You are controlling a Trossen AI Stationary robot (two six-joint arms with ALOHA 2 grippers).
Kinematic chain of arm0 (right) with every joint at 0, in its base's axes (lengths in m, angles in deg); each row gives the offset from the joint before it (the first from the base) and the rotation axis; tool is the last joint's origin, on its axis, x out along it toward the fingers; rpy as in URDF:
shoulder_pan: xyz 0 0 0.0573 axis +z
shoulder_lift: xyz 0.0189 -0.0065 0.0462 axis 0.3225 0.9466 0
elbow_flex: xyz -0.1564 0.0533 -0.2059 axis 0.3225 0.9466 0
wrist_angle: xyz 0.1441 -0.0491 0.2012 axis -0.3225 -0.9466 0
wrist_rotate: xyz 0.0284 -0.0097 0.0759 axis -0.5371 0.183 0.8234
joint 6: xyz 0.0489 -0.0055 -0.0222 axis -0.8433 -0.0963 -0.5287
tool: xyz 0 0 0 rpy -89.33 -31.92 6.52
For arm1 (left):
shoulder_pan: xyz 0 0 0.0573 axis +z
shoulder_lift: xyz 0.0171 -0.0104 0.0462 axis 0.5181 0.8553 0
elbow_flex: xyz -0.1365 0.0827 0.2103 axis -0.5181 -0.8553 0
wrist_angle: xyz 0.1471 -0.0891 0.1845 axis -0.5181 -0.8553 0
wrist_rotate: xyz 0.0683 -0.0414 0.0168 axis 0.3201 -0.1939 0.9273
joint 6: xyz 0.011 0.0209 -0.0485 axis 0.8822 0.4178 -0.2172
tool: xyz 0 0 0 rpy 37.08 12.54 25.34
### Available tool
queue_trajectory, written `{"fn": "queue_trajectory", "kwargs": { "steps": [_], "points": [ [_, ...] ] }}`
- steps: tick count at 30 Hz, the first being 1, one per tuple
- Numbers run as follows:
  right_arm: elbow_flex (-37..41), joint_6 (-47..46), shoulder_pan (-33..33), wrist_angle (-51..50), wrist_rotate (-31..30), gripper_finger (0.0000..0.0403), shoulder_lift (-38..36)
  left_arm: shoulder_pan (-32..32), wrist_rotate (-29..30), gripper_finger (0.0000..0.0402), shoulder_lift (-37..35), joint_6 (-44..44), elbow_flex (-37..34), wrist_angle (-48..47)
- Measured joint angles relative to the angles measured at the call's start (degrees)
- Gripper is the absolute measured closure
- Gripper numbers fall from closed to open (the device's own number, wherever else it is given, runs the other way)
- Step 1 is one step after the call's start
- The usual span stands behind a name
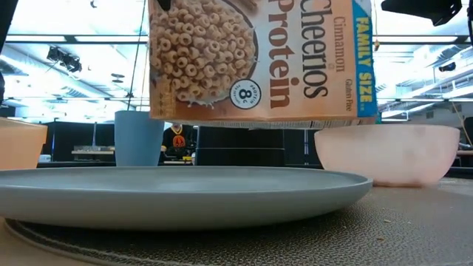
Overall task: Arrange a breakfast setting
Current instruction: Pour the cereal from the yellow cereal box into the orange bowl
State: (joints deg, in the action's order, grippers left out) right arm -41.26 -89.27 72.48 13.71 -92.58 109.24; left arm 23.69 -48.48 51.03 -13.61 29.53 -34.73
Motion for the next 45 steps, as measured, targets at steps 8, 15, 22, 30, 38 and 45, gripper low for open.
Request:
{"fn": "queue_trajectory", "kwargs": {
  "steps": [8,15,22,30,38,45],
  "points": [
    [0.0,-0.02,-0.01,-0.02,0.42,0.0104,0.0,0.25,-0.56,0.0203,-0.33,-0.24,0.02,-0.02],
    [0.0,-0.41,0.0,-0.03,0.43,0.0104,0.0,-0.62,0.45,0.0203,-0.32,-1.39,0.02,-0.05],
    [0.0,-0.83,-0.01,-0.12,0.44,0.0104,0.0,-0.46,0.42,0.0203,-0.56,-0.41,0.02,-0.07],
    [0.0,-1.03,0.0,-0.26,0.48,0.0104,0.0,-0.58,-0.39,0.0203,-0.56,0.07,0.02,-0.09],
    [0.0,-1.09,0.0,-0.48,0.2,0.0104,0.0,-0.78,0.82,0.0203,-0.59,-0.76,0.02,-0.04],
    [0.02,-4.11,-1.96,-4.9,-1.55,0.0104,0.02,-1.29,2.26,0.0203,-0.61,0.66,0.02,-0.06]
  ]
}}
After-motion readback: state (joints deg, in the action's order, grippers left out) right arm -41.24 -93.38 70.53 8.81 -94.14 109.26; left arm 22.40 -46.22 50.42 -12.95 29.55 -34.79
